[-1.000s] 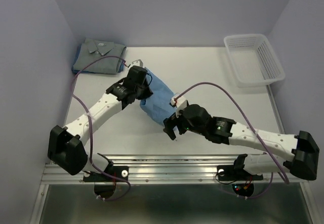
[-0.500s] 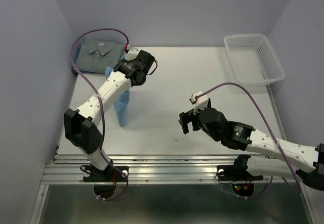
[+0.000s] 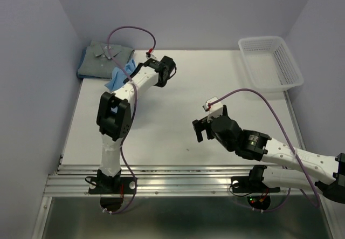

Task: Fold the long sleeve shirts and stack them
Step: Fold the shirt

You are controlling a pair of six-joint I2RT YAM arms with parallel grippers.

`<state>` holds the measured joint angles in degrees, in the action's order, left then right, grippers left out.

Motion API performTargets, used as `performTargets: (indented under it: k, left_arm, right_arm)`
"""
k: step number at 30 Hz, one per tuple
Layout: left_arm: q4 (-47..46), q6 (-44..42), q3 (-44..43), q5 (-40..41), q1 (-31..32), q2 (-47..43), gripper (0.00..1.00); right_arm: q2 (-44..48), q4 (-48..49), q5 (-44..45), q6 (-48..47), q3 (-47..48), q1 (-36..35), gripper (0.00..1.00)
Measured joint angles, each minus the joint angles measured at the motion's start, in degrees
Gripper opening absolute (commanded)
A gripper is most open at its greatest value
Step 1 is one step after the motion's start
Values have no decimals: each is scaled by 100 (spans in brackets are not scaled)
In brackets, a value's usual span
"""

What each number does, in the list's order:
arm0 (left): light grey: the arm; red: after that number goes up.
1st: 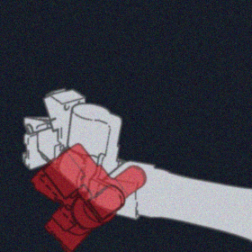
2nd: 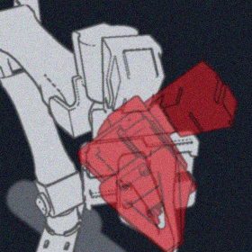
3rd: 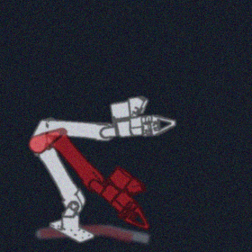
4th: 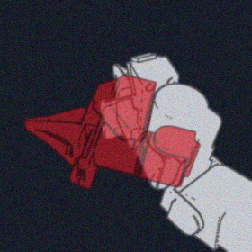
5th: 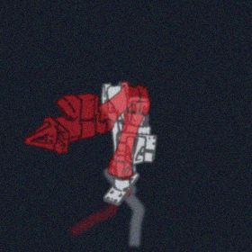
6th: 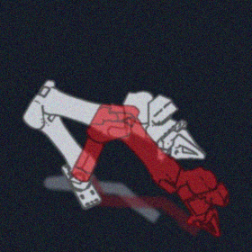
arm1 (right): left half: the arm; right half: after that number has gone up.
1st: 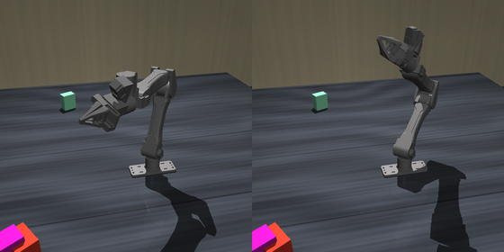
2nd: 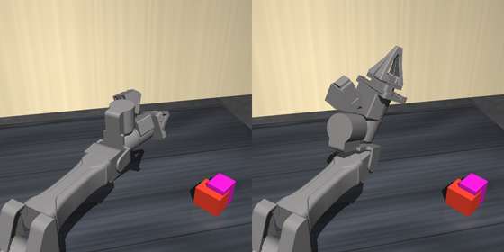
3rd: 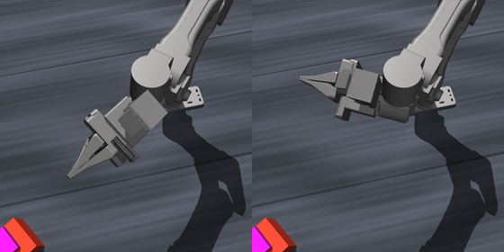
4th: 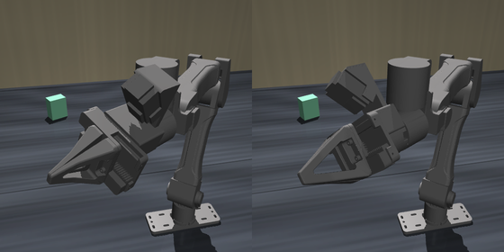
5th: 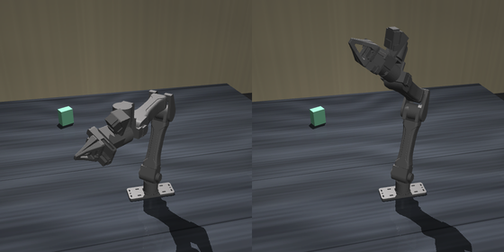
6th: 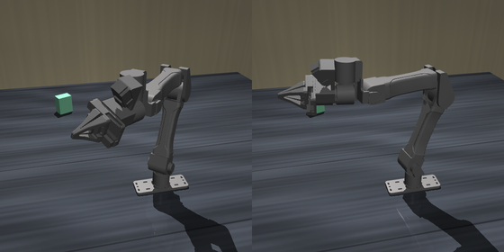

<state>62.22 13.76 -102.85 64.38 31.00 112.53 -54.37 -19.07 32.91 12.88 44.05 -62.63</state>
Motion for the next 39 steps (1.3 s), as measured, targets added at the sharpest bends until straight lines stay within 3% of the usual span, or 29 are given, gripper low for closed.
performTargets:
  k: [9, 18, 20, 21, 23, 24, 25, 31, 39]
  left_arm:
    - [46, -79, -1342, -289, 487, 2208, 0]
    - [-72, -98, -2608, -1399, 1451, 3106, 0]
    - [-140, -92, -2605, -1792, 1593, 3130, 23]
    - [-168, -85, -2605, -1917, 1631, 3130, 46]
    - [-376, -22, -2568, -2409, 1672, 3104, 75]
    - [-448, -39, -2529, -2511, 1672, 3084, 95]
    - [-610, 4, -2435, -2839, 1657, 3027, 99]
    - [-1410, -35, -1967, -4238, 1545, 2262, 99]
    - [-2402, -33, -2118, -6161, 1547, 1718, 99]
  right_arm:
    - [-11, -9, 131, -50, 0, 0, 100]
    - [-76, -26, 142, -50, 0, 0, 100]
    - [-83, -26, 142, -48, 0, 0, 100]
    - [-83, -26, 144, -48, 0, 0, 100]
    - [-83, -26, 142, -48, 0, 0, 100]
    - [-83, -26, 142, -48, 0, 0, 100]
    - [-83, -26, 142, -48, 0, 0, 100]
    - [-61, -98, 37, -42, 0, 0, 100]
    - [660, -481, -1204, -177, 44, 2, 100]
